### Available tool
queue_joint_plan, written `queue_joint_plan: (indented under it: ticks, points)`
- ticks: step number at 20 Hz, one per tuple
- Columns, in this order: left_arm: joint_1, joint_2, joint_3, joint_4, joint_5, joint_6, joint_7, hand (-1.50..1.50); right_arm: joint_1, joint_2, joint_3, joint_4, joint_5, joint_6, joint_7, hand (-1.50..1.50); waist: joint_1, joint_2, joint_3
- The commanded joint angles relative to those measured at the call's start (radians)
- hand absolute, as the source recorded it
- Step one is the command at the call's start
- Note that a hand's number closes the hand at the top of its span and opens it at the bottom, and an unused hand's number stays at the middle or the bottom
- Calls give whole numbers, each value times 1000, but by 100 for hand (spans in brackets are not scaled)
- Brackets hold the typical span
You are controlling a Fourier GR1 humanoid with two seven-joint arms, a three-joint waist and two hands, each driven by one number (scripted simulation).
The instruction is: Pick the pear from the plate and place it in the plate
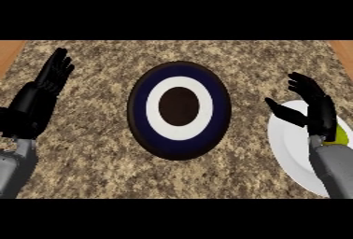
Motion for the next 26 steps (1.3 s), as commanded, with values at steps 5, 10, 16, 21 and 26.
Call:
queue_joint_plan:
  ticks: [5, 10, 16, 21, 26]
  points:
    - [12, -24, 49, 50, -28, -53, -53, 0, -2, -101, -124, -19, 18, 9, -59, -150, -21, -9, -2]
    - [-3, -39, 32, 16, -36, -12, 15, 0, -82, -329, -7, -21, 134, 101, 323, -150, -23, -13, -6]
    - [0, -63, 13, 10, -46, -17, -1, 0, -157, -505, 96, 2, 130, 428, 640, -150, -8, -8, -7]
    - [12, -40, 32, -4, -42, -37, 8, 0, -203, -546, 154, -20, 51, 700, 823, -150, -1, -10, -5]
    - [31, -83, 32, -47, -86, 1, 19, 0, -207, -496, 139, 8, 52, 776, 880, -150, -9, -9, -2]
